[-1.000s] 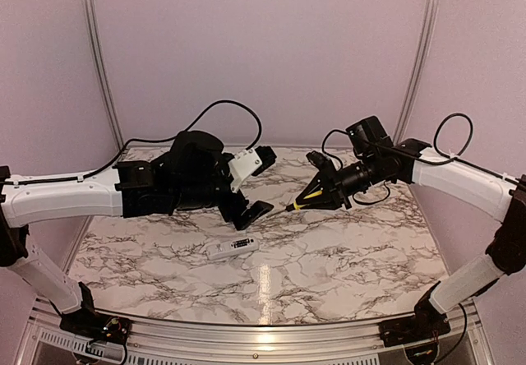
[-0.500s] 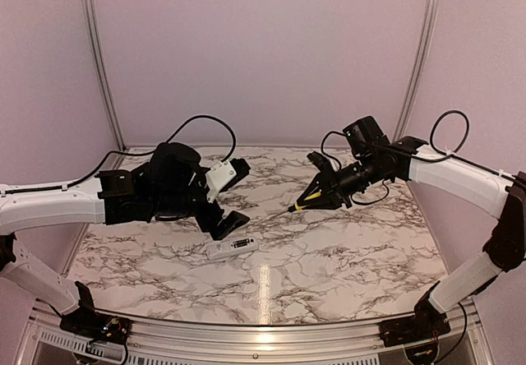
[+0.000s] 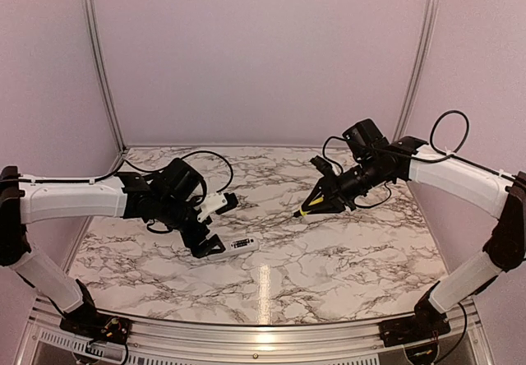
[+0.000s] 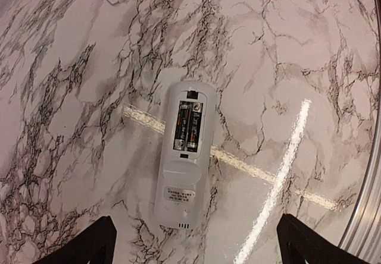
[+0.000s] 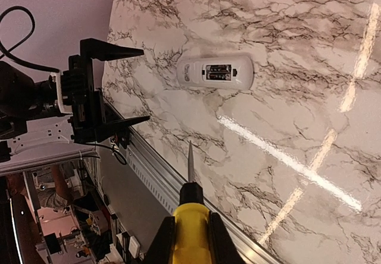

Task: Unload the batteries from the remote control

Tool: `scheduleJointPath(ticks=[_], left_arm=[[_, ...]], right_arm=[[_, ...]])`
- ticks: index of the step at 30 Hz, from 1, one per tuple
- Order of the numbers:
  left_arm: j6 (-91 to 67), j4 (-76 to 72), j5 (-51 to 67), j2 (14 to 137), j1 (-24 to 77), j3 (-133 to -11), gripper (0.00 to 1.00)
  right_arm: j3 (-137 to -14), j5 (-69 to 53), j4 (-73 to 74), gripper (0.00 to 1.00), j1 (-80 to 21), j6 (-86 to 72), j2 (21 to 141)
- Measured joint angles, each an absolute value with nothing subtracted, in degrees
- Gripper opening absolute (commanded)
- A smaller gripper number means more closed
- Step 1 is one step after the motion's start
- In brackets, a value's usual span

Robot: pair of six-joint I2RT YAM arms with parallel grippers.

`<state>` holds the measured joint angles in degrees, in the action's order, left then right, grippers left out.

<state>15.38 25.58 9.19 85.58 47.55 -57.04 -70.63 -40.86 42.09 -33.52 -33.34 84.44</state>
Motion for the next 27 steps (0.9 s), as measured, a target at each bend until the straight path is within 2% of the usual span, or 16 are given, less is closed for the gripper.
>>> scheduleJointPath(ticks=[15, 27], left_arm=[[29.0, 27.6, 9.0, 92.2, 44.0, -56.3, 0.97], [32.4, 24.5, 12.1, 99.2, 42.3, -56.3, 0.94]], right_arm=[[-70.6, -37.9, 45.5, 0.00, -33.1, -32.4, 83.5], [-70.6, -37.7, 46.0, 0.00, -33.1, -32.5, 83.4]])
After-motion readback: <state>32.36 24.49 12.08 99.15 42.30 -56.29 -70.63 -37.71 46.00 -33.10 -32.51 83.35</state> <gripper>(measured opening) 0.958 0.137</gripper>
